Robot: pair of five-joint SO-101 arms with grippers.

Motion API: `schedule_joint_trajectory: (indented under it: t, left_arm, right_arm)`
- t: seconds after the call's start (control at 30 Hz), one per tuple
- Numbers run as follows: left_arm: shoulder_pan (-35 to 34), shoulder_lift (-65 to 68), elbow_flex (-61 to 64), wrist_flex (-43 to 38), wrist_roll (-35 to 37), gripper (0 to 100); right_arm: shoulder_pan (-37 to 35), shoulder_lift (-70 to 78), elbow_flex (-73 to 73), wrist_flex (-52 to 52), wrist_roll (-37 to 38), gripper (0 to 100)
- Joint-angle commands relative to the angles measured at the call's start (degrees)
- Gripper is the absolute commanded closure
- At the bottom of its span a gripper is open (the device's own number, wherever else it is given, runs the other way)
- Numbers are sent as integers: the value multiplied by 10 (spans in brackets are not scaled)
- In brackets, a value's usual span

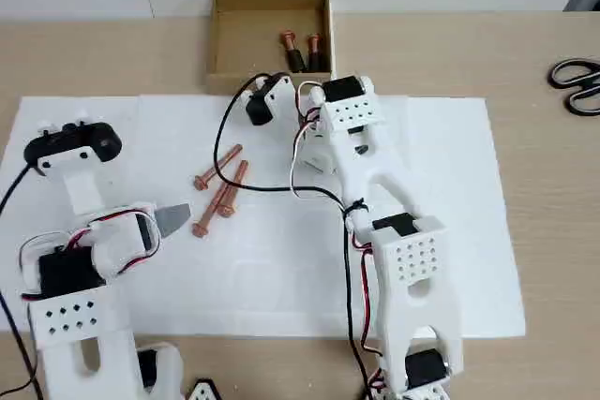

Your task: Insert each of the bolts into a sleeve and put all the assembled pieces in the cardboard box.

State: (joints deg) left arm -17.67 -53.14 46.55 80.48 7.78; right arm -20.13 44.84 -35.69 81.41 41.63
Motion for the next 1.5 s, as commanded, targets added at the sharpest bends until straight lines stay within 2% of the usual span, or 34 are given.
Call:
schedule_joint_trajectory:
  t: [0.0, 0.17, 0.33, 0.53, 0.97, 1.33, 1.47]
  left_arm:
    - [0, -9, -20, 0, -3, 644]
    - [1, -9, -20, 0, -3, 644]
    - [1, -9, -20, 4, -3, 644]
    - [1, -9, -20, 4, -3, 644]
    - [1, -10, -20, 4, -3, 643]
    - [1, -10, -20, 12, -3, 643]
    - [0, -10, -20, 13, -3, 643]
  right_arm:
    - [-3, -3, -4, 3, -17, 994]
    - [7, -5, -48, 15, -63, 995]
    - [19, -46, -194, 144, -117, 995]
    - [28, -97, -189, 154, -204, 994]
    - [28, -413, 187, 139, -275, 991]
    - [29, -421, 430, -19, -295, 990]
    - [29, -401, 465, -56, -304, 920]
